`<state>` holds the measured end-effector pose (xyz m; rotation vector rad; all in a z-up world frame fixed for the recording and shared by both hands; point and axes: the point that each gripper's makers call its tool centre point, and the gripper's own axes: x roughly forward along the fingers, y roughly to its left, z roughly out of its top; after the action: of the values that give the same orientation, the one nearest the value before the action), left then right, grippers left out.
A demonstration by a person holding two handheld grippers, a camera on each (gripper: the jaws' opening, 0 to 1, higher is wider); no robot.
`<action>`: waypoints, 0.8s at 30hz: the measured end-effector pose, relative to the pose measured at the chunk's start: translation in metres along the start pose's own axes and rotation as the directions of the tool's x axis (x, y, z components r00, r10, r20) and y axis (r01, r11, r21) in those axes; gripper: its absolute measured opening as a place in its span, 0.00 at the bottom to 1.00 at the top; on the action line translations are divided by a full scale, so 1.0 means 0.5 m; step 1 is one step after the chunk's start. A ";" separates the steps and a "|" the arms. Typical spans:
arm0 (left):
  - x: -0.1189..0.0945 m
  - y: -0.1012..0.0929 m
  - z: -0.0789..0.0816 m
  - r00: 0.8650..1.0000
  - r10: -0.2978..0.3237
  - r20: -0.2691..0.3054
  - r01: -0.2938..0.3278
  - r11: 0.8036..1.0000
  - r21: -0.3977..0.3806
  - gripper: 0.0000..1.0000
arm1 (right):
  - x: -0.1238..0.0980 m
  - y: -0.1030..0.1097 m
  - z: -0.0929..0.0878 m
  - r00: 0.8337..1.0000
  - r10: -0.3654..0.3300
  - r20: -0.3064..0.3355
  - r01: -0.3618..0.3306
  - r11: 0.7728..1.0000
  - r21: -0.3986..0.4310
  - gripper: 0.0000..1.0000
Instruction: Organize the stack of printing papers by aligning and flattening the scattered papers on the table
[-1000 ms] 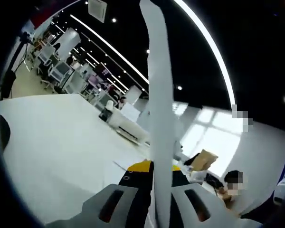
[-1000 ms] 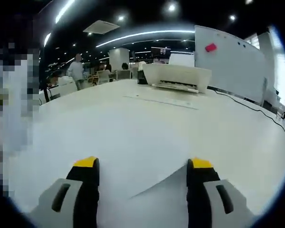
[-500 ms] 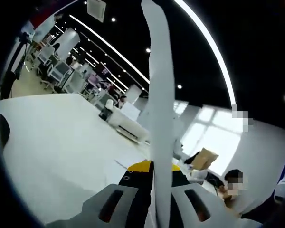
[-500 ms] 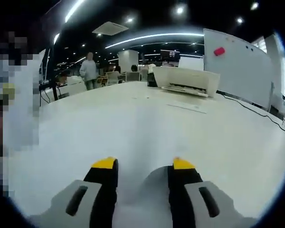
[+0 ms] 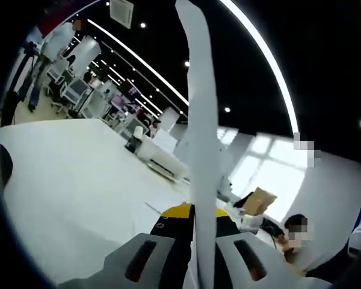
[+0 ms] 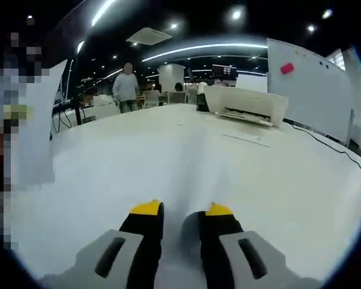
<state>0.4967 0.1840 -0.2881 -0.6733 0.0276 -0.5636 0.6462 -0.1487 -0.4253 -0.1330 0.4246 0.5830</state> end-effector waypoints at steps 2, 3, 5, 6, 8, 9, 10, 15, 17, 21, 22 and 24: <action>-0.001 0.000 0.000 1.000 0.001 0.001 -0.001 1.000 -0.001 0.06 | -0.001 0.001 0.000 1.000 0.008 0.003 -0.008 1.000 -0.002 0.18; -0.001 0.001 0.000 1.000 0.001 0.001 -0.001 1.000 -0.001 0.06 | 0.000 0.002 0.000 1.000 0.009 0.004 -0.009 1.000 -0.001 0.18; -0.001 -0.001 0.000 1.000 0.001 0.002 -0.001 1.000 -0.001 0.06 | -0.002 0.004 0.000 1.000 0.005 0.006 -0.005 1.000 0.004 0.18; -0.002 -0.002 0.000 1.000 0.001 0.003 -0.001 1.000 0.000 0.06 | -0.002 0.004 0.000 1.000 0.002 0.007 -0.002 1.000 0.007 0.18; -0.001 -0.003 -0.001 1.000 0.001 0.003 -0.001 1.000 0.001 0.06 | -0.003 0.004 0.000 1.000 -0.004 0.009 0.004 1.000 0.013 0.18; -0.001 -0.004 -0.001 1.000 0.001 0.003 -0.001 1.000 0.001 0.06 | -0.004 0.004 -0.001 1.000 -0.006 0.010 0.006 1.000 0.014 0.17; -0.001 -0.004 -0.002 1.000 0.001 0.003 -0.001 1.000 0.001 0.06 | -0.004 0.005 -0.001 1.000 -0.007 0.011 0.007 1.000 0.014 0.16; -0.002 -0.006 -0.003 1.000 0.001 0.004 -0.001 1.000 0.002 0.06 | -0.004 0.006 -0.001 1.000 -0.010 0.014 0.010 1.000 0.013 0.09; -0.002 -0.006 -0.004 1.000 0.001 0.005 -0.001 1.000 0.003 0.06 | -0.003 0.007 -0.001 1.000 -0.009 0.015 0.009 1.000 0.011 0.05; -0.002 0.002 -0.008 1.000 0.015 0.009 -0.015 1.000 0.012 0.06 | -0.003 0.009 0.000 1.000 -0.017 0.019 0.017 0.999 -0.028 0.00; -0.003 0.005 -0.011 1.000 0.016 0.008 -0.016 1.000 0.001 0.06 | -0.004 0.007 0.000 1.000 -0.025 0.019 0.025 0.999 -0.034 0.00; -0.003 0.005 -0.011 1.000 0.016 0.008 -0.016 1.000 0.001 0.06 | -0.004 0.007 0.000 0.999 -0.025 0.020 0.026 0.999 -0.032 0.00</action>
<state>0.4955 0.1829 -0.2942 -0.6738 0.0251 -0.5451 0.6429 -0.1468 -0.4243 -0.1634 0.3945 0.5658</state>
